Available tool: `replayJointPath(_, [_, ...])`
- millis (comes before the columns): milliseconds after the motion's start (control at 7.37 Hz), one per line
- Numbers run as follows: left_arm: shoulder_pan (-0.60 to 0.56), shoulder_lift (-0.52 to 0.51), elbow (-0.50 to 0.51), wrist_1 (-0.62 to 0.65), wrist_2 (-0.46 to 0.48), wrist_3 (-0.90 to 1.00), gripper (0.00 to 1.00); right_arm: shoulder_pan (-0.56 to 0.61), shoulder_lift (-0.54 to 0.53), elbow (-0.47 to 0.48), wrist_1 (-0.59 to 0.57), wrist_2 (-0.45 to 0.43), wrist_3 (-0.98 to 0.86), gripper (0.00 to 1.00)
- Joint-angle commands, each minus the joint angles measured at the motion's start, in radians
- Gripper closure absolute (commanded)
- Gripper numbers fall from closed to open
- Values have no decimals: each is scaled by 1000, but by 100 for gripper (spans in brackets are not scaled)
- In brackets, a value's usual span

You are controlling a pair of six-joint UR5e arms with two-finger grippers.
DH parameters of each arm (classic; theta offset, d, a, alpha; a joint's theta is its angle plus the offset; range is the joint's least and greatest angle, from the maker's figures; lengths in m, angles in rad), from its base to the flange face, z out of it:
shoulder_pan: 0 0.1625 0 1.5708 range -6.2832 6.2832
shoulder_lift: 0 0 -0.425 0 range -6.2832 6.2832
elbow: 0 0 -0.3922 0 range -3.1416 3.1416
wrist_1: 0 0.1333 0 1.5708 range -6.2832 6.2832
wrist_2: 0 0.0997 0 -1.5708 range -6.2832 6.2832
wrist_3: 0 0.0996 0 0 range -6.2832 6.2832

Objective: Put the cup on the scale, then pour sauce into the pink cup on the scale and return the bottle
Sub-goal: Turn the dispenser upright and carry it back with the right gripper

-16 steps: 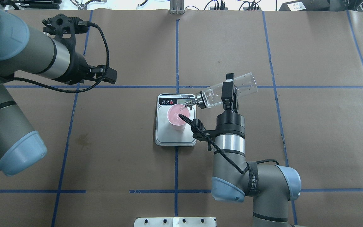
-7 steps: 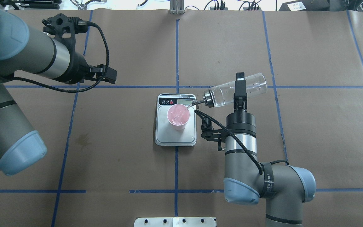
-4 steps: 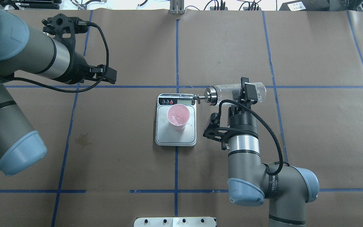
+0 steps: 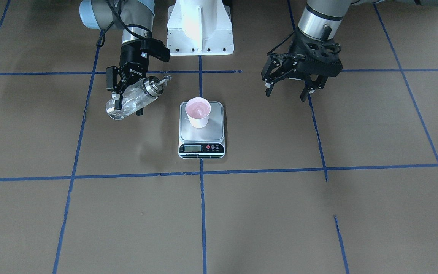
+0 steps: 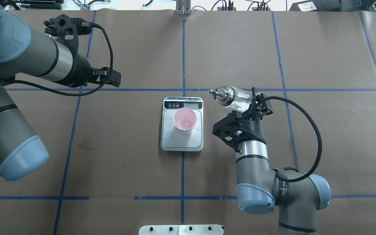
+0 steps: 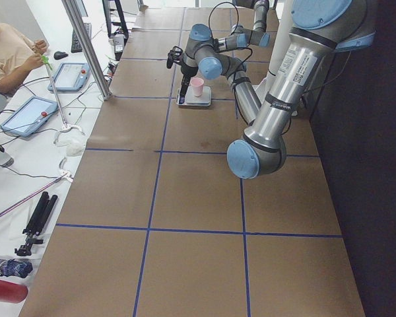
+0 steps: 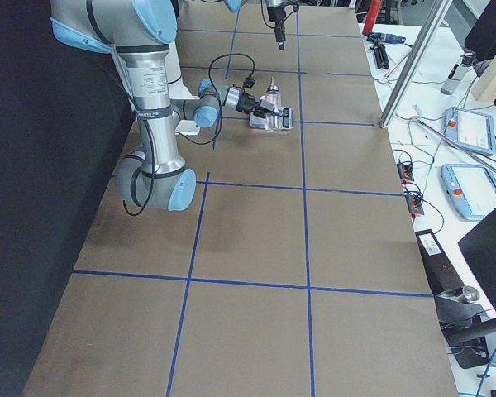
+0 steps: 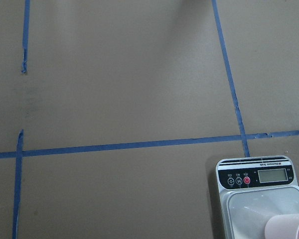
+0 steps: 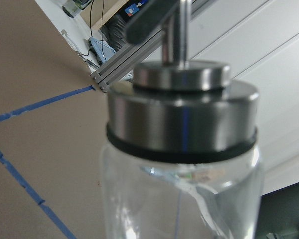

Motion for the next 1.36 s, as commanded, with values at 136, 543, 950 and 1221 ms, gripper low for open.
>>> replayJointPath(136, [0, 0, 1, 0, -2, 0, 1, 2, -72, -6, 270, 80, 398, 100])
replayJointPath(543, [2, 0, 1, 0, 0, -1, 1, 18, -217, -13, 474, 105, 426, 100])
replayJointPath(950, [-1, -2, -5, 0, 0, -3, 1, 44, -257, -33, 474, 118, 664, 100])
replayJointPath(1221, [-3, -2, -7, 0, 2, -1, 1, 46, -277, -77, 474, 144, 797, 100])
